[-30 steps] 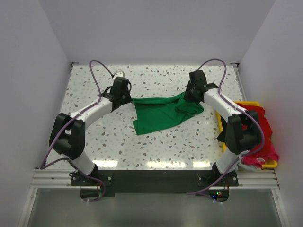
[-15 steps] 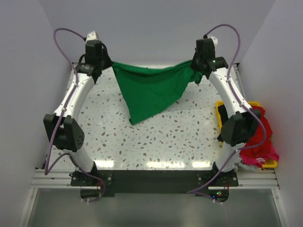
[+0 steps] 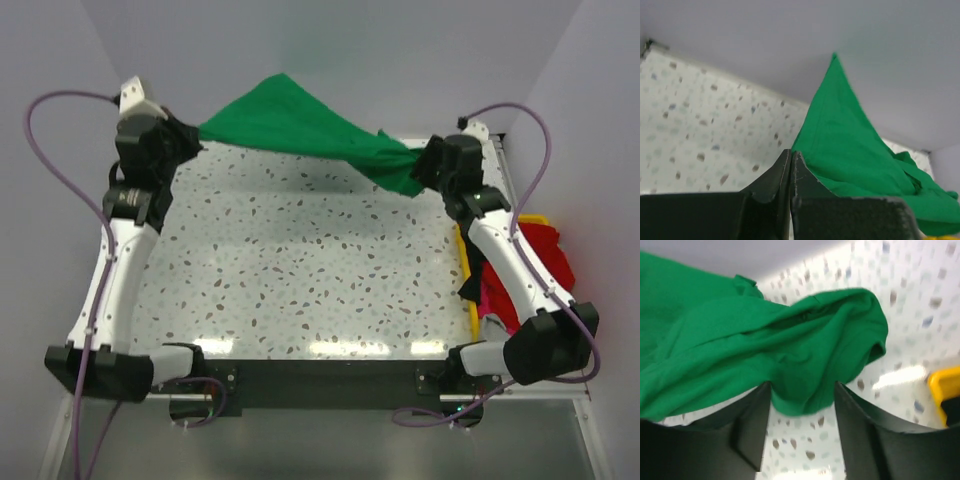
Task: Fold and stack the t-shirts
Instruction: Flatten the tshirt out
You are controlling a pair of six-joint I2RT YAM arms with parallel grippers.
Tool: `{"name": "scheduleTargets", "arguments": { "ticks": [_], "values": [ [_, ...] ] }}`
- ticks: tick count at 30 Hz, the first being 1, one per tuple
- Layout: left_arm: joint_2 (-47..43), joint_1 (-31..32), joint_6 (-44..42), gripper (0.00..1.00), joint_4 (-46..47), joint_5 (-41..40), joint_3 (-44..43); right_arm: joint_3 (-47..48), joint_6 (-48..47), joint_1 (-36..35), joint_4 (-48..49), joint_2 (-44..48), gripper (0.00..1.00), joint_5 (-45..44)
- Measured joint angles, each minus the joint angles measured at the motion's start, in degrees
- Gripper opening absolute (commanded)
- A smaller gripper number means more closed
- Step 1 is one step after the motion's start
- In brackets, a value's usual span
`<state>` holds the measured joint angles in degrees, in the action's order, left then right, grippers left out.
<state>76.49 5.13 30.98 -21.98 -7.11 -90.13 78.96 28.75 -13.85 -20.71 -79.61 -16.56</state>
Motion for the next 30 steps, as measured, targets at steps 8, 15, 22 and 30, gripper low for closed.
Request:
{"name": "scheduleTargets", "arguments": {
  "ticks": [8,15,22,30],
  "values": [
    [-14.8,-0.2,7.2,0.00,7.1,4.2,53.4,-37.6,7.4,-0.5,5.2,3.6,0.70,9.4],
    [-17.6,-0.4,10.9,0.00,6.1,4.3,62.6,-38.9,8.3,-0.8,6.0,5.1,0.68,10.0],
    [-21.3,-1.6,11.9,0.00,5.4,-0.5,59.6,-23.9,6.1,-2.8,5.1,-2.7,0.65,8.8],
    [-21.4,-3.6,10.8,0.00,2.9,-2.1,58.4,2.3,-0.2,-13.8,2.6,-25.9,0.64,5.0]
  ]
}}
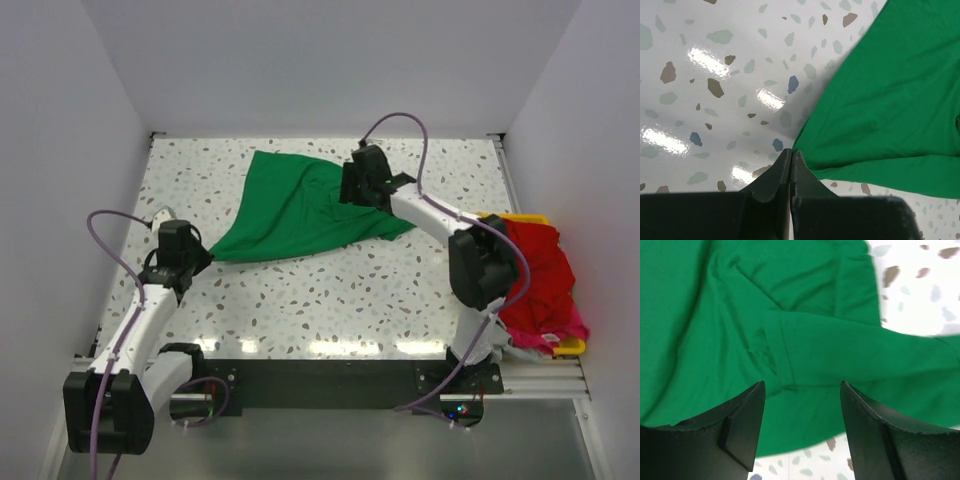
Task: Fold and stack the t-shirts
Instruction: Flatten the tshirt out
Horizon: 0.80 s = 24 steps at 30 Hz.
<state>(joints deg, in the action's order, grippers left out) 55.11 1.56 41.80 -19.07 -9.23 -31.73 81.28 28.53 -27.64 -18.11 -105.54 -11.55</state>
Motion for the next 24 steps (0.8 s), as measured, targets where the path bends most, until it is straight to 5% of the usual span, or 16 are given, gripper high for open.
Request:
{"name": "scheduleTargets", "arguments": {
  "ticks": [12,15,20,24],
  "values": [
    [-1.2,-1.1,-2.4,0.00,-1.8,0.5,0.0,14.6,-6.5,-7.3,-7.7,-20.1,0.58,-7.5],
    [-1.2,-1.1,-2.4,0.00,-1.8,0.9,0.0,15.5,-7.0,-7.6,-8.3,-20.6,0.45,-9.2],
    [-1.2,-1.1,-2.4,0.00,-1.8,1.4,0.0,15.5,-6.8,-7.5,-9.2,-20.6,0.05,-12.1],
    [-1.2,-1.1,-2.4,0.00,-1.8,1.4,0.0,15.5,-6.9,-7.5,-10.0,-20.3,0.00,-13.6]
  ]
}}
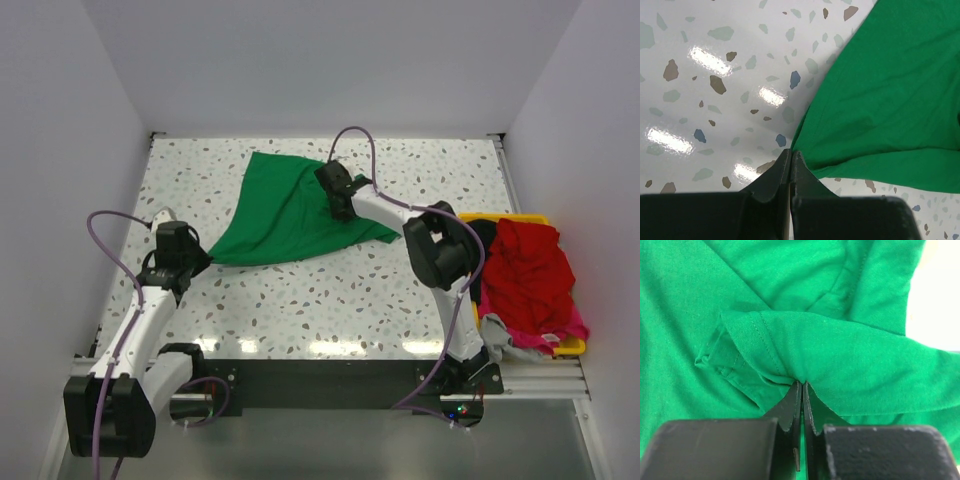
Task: Fold and stack the t-shirts
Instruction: Flatten the tshirt out
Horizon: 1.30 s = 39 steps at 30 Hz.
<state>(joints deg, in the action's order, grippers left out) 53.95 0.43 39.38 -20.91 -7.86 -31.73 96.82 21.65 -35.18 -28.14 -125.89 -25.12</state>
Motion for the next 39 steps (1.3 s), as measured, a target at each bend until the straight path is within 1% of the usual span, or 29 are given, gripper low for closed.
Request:
{"name": "scheduleTargets", "arguments": {
  "ticks": [5,8,13,15,18,22,25,28,31,33,37,39],
  "values": [
    [0.2,0.0,-0.2,0.00,-1.0,0.0,-1.0,0.3,-0.1,0.3,-2.5,2.5,0.00,-1.2],
    [0.5,0.0,-0.6,0.00,-1.3,-0.1,-2.3,0.3,-0.1,1.4,-4.1,7.0,0.00,-1.4],
    [1.3,-1.0,-1.5,0.00,-1.4,-0.3,-4.7,-0.7,-0.1,4.3,-5.3,18.6,0.00,-1.3],
    [1.6,-1.5,-1.6,0.00,-1.4,-0.3,-5.3,-2.2,0.1,5.3,-5.5,23.6,0.00,-1.0],
    [1.7,-2.6,-2.3,0.00,-1.6,-0.4,-6.1,-7.0,0.5,6.5,-5.5,31.8,0.00,-0.9],
    [1.7,-4.4,-3.4,0.00,-2.6,-0.5,-7.6,-17.3,1.9,7.2,-5.2,41.6,0.00,0.3],
    [1.3,-5.4,-4.5,0.00,-2.8,-0.5,-8.2,-29.1,3.7,7.1,-4.8,50.7,0.00,2.7],
    [0.4,-6.3,-5.6,0.00,-3.3,-0.5,-8.2,-42.9,6.9,7.0,-4.7,62.4,0.00,6.5],
    [-0.3,-7.3,-6.2,0.00,-3.9,-0.5,-8.2,-57.2,12.1,7.0,-5.7,77.7,0.00,10.9],
    [-0.4,-7.9,-6.4,0.00,-4.2,-0.3,-8.2,-64.2,16.0,7.0,-7.7,86.5,0.00,13.6],
    [-0.4,-8.6,-7.1,0.00,-4.6,0.4,-8.1,-73.9,23.1,7.0,-10.8,100.0,0.03,20.4],
    [-0.4,-8.7,-7.1,0.00,-4.6,1.0,-7.9,-75.7,25.6,7.0,-12.0,103.0,0.11,23.5]
  ]
}}
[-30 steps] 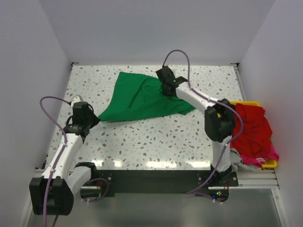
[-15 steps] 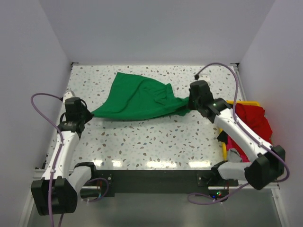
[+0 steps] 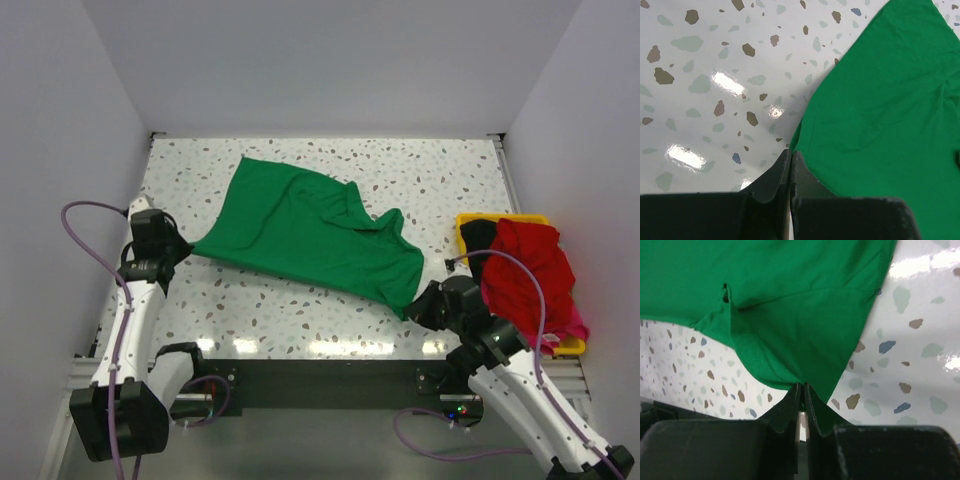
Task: Fold and stack the t-shirts
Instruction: Flatten the tshirt out
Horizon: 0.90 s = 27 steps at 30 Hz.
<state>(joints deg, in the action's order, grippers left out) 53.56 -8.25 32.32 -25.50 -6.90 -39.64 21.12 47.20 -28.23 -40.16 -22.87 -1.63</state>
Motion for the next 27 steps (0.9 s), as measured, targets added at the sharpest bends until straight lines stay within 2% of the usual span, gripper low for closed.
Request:
{"name": "scheduleTargets", "arguments": {
  "ticks": [1,3,5,12,27],
  "values": [
    [0.0,0.0,0.0,0.00,0.1,0.5,0.2,-0.2,0.5,0.0,-0.5,0.5,0.16,1.3],
    [0.1,0.0,0.1,0.00,0.1,1.4,0.4,-0.2,1.4,0.0,-1.1,0.9,0.32,3.2],
    [0.1,0.0,0.1,0.00,0.2,2.2,0.6,0.0,1.1,0.0,-1.7,0.8,0.41,4.2],
    [0.3,-0.1,0.2,0.00,0.3,3.6,0.9,2.7,-0.5,0.0,-2.6,-4.2,0.43,3.6],
    [1.9,-0.3,0.1,0.00,0.6,4.3,0.9,5.7,2.5,0.1,4.1,-28.0,0.38,-14.6]
  ]
}}
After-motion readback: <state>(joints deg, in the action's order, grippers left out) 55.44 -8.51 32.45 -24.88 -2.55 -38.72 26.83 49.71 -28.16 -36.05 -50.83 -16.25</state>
